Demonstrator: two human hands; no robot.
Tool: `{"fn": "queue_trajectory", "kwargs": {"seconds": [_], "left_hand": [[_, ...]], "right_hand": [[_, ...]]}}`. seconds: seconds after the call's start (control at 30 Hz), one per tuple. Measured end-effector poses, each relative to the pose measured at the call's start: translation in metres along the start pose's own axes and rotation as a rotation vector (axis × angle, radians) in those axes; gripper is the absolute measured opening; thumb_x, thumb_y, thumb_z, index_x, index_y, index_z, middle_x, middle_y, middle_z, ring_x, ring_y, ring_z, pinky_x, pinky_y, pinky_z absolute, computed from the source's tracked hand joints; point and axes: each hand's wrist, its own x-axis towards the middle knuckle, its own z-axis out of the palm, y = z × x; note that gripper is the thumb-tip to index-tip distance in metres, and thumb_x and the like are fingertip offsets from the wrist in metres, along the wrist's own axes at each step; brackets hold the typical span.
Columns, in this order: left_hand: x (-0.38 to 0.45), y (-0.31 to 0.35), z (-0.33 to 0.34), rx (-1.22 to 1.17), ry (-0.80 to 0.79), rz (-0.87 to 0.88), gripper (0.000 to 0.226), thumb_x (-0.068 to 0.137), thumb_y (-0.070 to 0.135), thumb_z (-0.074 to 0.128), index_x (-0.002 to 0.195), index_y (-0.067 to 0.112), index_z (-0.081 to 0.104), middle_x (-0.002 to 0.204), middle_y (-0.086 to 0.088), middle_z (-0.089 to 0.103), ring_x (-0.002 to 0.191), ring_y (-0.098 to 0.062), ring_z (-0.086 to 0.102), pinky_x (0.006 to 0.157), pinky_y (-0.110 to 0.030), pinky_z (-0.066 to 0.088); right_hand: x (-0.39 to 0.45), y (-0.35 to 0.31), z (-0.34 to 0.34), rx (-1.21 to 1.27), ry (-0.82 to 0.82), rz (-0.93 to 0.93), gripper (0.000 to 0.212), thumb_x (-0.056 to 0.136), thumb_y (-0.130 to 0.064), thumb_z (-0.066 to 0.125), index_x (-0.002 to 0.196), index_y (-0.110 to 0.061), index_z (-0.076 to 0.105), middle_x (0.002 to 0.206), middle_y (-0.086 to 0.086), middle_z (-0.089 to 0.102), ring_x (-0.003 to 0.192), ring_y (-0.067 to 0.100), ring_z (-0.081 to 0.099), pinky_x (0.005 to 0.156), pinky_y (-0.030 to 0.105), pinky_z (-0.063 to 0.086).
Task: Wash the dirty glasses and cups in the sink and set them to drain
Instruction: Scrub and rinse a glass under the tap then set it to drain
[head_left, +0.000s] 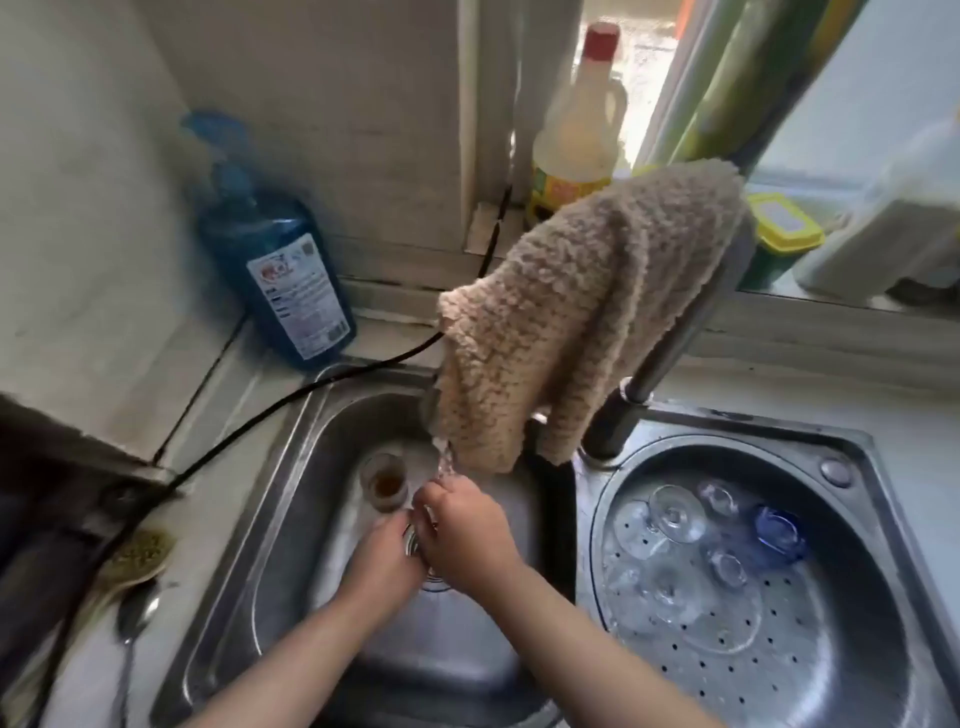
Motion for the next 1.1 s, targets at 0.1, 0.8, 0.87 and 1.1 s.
{"fn": "queue_trajectory", "kwargs": {"seconds": [0.1, 0.8, 0.87, 1.1], "left_hand": [[-0.002, -0.031, -0.017, -0.083, 0.064, -0.131, 0.031, 0.088, 0.017, 0.062, 0.118, 0.012, 0.063, 0.121, -0.010, 0.063, 0.113, -0.026, 0.059, 0.091, -0.028, 0.043], [0.001, -0.059, -0.042, -0.071, -0.068, -0.050, 0.069, 0.083, 0.025, 0.072, 0.142, 0.011, 0.040, 0.140, -0.007, 0.049, 0.126, -0.018, 0.048, 0.098, -0.019, 0.034], [0.003, -0.054, -0.037, -0.068, -0.070, -0.035, 0.093, 0.076, 0.031, 0.079, 0.150, 0.016, 0.024, 0.148, -0.007, 0.039, 0.133, -0.019, 0.042, 0.104, -0.024, 0.034], [-0.007, -0.010, -0.022, -0.299, 0.039, 0.208, 0.106, 0.054, 0.039, 0.090, 0.142, 0.033, 0.030, 0.131, 0.007, 0.055, 0.117, -0.014, 0.055, 0.096, -0.037, 0.047]], "right_hand": [[0.037, -0.012, 0.032, -0.087, -0.257, 0.047, 0.032, 0.089, -0.028, 0.042, 0.109, -0.012, 0.060, 0.113, 0.010, 0.059, 0.109, 0.031, 0.054, 0.085, 0.038, 0.044], [0.032, 0.001, 0.025, -0.125, -0.124, -0.020, 0.015, 0.088, -0.014, 0.058, 0.095, -0.011, 0.070, 0.094, 0.012, 0.067, 0.091, 0.034, 0.061, 0.071, 0.035, 0.047], [0.021, -0.003, 0.001, -0.104, -0.101, 0.002, 0.011, 0.086, -0.016, 0.060, 0.089, -0.012, 0.071, 0.089, 0.009, 0.069, 0.085, 0.034, 0.062, 0.070, 0.036, 0.049], [-0.007, -0.016, -0.068, 0.227, -0.103, 0.086, 0.010, 0.089, -0.021, 0.062, 0.084, -0.020, 0.071, 0.082, -0.011, 0.067, 0.074, -0.003, 0.059, 0.071, 0.015, 0.045]]}}
